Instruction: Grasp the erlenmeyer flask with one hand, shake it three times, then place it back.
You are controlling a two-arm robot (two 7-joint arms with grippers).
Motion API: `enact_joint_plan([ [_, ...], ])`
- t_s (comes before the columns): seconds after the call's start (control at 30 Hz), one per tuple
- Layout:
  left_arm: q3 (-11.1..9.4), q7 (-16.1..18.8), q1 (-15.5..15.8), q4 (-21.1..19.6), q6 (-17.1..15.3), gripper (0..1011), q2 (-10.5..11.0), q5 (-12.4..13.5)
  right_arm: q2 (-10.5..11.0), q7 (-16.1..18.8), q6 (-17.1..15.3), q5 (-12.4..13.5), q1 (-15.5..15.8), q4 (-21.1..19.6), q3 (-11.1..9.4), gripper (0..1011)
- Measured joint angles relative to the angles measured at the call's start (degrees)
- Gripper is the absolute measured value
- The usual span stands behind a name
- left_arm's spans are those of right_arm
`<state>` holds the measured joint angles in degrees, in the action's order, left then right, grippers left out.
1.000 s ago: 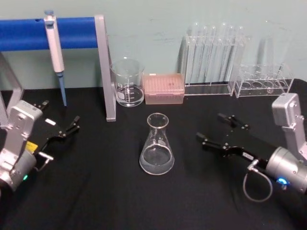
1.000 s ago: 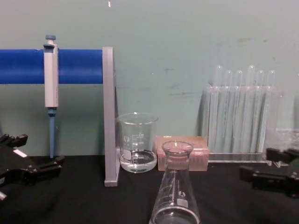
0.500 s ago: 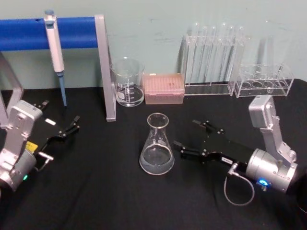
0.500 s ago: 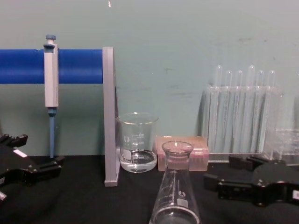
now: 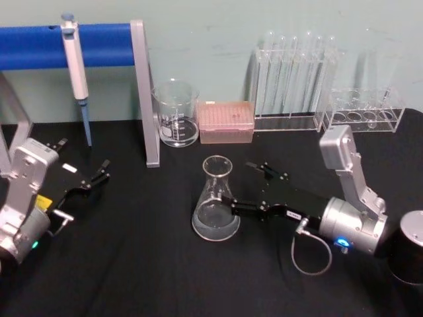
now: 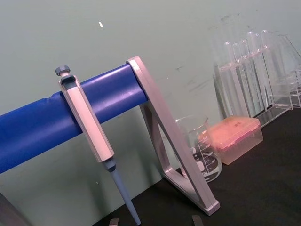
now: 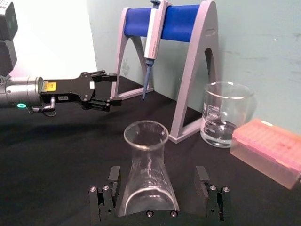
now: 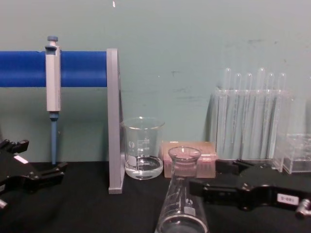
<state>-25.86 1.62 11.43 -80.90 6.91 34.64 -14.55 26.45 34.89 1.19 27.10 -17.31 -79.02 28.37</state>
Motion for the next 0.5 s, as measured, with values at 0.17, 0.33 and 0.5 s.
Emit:
enact_joint_plan([
  [0.17, 0.0, 0.0, 0.0, 0.0, 0.0, 1001, 0.0, 0.0, -1.1, 0.8, 0.6, -0.4, -1.5, 1.6, 0.8, 1002],
  [0.33, 0.0, 0.0, 0.0, 0.0, 0.0, 1001, 0.0, 0.0, -1.8, 1.4, 0.9, -0.8, -2.7, 2.9, 1.5, 1003],
  [0.5, 0.0, 0.0, 0.0, 0.0, 0.0, 1001, 0.0, 0.0, -2.5, 1.4, 1.1, -1.1, -3.5, 3.8, 2.0, 1002],
])
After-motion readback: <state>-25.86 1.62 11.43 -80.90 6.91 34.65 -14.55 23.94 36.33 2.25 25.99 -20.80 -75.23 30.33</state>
